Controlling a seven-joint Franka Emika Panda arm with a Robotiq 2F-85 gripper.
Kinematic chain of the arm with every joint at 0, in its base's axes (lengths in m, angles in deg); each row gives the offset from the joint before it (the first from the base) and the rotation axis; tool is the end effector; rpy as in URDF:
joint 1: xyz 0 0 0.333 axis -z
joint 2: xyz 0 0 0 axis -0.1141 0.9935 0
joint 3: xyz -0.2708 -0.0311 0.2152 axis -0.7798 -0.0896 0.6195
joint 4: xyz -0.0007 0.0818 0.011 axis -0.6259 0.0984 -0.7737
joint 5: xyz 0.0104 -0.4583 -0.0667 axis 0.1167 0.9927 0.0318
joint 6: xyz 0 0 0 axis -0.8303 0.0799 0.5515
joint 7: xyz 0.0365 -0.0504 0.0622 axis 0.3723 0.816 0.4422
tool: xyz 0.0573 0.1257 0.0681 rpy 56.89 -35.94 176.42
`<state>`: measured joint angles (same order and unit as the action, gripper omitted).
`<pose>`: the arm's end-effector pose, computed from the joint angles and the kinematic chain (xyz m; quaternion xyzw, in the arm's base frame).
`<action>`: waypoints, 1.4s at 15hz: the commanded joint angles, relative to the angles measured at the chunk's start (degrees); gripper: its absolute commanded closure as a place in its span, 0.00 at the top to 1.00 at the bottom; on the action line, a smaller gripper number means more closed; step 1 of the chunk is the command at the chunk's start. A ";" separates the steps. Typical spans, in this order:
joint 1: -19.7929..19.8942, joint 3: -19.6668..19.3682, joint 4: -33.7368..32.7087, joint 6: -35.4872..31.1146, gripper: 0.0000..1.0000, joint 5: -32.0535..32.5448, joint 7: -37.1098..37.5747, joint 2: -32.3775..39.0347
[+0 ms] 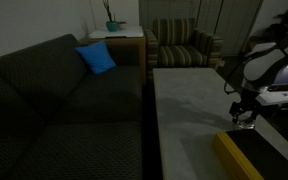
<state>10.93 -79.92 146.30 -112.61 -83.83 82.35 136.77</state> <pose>0.7125 -0.0510 -0.2407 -0.9975 -0.0062 0.0706 0.0066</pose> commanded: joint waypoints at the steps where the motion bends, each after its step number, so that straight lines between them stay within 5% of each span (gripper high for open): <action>1: -0.41 -0.64 0.80 0.60 0.74 0.13 0.98 -0.89; 5: -0.63 -0.77 1.19 0.69 0.45 0.30 1.01 -1.69; 21: -6.70 -5.53 7.13 3.26 0.43 0.91 3.20 -6.86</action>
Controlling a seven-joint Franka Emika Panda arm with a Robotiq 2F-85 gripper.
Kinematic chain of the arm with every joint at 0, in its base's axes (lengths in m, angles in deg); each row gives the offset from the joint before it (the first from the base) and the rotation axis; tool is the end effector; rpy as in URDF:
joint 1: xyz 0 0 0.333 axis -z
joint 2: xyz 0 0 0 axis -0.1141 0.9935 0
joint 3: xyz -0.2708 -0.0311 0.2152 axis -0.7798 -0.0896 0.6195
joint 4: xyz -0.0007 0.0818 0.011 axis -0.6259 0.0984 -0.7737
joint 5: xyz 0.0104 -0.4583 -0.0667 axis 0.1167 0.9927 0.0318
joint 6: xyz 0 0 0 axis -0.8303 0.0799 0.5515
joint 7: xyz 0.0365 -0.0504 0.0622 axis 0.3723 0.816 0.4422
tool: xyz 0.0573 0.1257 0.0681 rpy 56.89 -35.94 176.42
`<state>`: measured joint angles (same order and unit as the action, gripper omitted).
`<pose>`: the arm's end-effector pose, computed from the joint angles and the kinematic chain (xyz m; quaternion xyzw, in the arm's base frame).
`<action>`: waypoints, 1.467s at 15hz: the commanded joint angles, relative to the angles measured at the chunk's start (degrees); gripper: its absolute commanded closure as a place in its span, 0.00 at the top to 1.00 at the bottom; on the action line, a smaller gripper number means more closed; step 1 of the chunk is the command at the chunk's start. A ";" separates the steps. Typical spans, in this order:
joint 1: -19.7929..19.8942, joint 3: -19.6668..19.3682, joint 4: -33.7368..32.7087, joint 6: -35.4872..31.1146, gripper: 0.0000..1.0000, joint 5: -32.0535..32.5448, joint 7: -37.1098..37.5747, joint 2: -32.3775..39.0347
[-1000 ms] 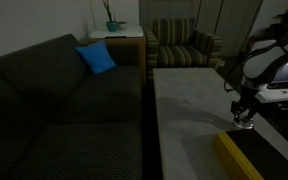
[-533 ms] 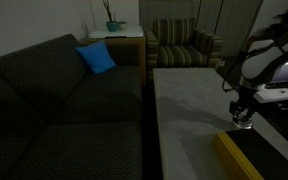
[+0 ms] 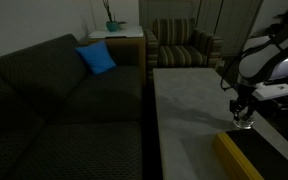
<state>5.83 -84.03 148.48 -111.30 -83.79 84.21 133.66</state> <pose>0.7215 -0.0336 -0.2157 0.9963 0.0272 -0.0749 0.0329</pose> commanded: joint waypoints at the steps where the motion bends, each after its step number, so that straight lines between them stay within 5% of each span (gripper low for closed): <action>1: -2.11 -1.74 5.69 2.71 0.43 0.84 1.55 -4.28; 9: -2.99 -1.81 9.74 7.41 0.43 0.35 0.65 -6.37; 22: 0.23 -3.93 13.67 0.51 0.43 0.93 3.74 -3.47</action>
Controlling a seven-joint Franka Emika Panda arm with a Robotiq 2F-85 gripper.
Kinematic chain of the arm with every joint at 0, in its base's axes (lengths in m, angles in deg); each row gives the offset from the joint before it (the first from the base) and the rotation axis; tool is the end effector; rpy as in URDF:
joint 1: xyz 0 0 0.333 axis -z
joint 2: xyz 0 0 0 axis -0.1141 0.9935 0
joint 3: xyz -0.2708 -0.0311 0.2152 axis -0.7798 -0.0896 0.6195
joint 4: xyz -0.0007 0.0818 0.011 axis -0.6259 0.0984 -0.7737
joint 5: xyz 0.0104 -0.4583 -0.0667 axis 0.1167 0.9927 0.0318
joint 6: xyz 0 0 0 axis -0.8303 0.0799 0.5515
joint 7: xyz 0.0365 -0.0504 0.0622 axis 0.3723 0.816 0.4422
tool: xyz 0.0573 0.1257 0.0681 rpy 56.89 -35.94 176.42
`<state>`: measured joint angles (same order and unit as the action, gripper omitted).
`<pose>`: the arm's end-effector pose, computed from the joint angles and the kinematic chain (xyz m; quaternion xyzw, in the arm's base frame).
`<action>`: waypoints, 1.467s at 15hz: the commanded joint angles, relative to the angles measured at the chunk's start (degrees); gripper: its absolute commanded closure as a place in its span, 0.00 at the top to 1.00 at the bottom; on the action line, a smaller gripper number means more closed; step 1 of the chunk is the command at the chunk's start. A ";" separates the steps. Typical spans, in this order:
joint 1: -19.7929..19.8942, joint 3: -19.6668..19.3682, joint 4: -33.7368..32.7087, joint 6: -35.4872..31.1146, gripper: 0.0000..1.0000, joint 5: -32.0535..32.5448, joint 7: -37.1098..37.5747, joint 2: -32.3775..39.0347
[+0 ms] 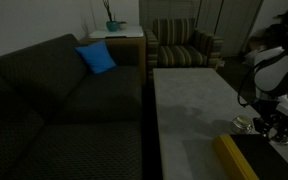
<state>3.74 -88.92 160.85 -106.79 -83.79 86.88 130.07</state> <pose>0.6285 -0.0741 -0.2392 0.9794 -0.0002 -0.1871 0.0761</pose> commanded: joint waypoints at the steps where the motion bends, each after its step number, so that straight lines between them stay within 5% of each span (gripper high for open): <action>1: 3.44 1.61 0.08 -5.72 0.43 0.19 1.28 1.38; 7: 7.50 4.85 -6.45 -9.43 0.43 -1.91 2.07 8.00; 14: 7.86 5.30 -3.26 -10.15 0.43 -1.92 3.52 5.72; 15: 7.74 5.21 -3.25 -10.12 0.82 -1.87 3.77 5.72; 16: 7.43 4.95 -3.35 -9.70 0.93 -1.73 4.15 5.65; 22: 6.66 4.29 -3.15 -9.86 1.00 -1.20 4.51 4.92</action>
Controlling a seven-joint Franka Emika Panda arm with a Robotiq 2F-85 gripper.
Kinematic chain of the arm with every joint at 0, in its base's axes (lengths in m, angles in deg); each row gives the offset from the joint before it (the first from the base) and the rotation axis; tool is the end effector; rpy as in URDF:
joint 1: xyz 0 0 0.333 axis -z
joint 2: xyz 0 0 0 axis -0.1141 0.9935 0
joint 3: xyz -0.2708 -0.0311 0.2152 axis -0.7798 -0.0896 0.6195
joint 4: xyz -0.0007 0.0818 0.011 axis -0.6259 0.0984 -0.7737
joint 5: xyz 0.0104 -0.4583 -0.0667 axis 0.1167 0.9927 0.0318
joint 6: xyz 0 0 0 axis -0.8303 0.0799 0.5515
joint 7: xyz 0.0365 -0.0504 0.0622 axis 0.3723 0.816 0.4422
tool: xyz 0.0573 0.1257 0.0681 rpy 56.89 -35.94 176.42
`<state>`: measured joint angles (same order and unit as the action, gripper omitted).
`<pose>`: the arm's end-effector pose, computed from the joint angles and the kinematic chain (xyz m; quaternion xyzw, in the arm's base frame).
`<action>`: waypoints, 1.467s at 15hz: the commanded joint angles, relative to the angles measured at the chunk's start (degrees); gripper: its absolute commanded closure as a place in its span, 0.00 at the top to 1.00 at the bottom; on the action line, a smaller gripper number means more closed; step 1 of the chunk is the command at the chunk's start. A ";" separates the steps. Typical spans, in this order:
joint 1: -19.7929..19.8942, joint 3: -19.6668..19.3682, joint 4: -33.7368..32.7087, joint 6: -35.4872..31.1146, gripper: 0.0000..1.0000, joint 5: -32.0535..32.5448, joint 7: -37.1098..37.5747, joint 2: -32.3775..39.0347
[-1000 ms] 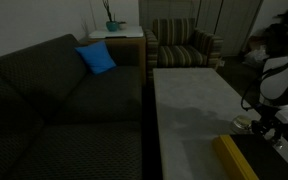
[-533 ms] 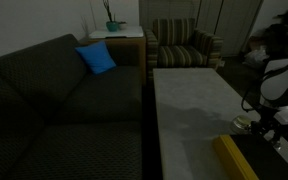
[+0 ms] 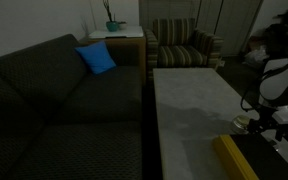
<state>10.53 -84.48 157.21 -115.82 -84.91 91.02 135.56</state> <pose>0.6268 -0.0937 -0.2825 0.9879 -0.0825 -0.1270 0.0331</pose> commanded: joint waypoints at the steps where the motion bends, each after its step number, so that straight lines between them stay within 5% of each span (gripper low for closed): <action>1: -0.39 -0.39 1.20 -0.99 1.00 0.03 0.55 -1.22; 11: -5.52 -3.13 9.81 4.60 1.00 1.62 0.72 -10.99; 22: -7.58 -3.89 11.38 14.87 1.00 6.61 1.08 -15.52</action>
<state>3.72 -87.73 166.00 -102.32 -80.06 91.12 122.30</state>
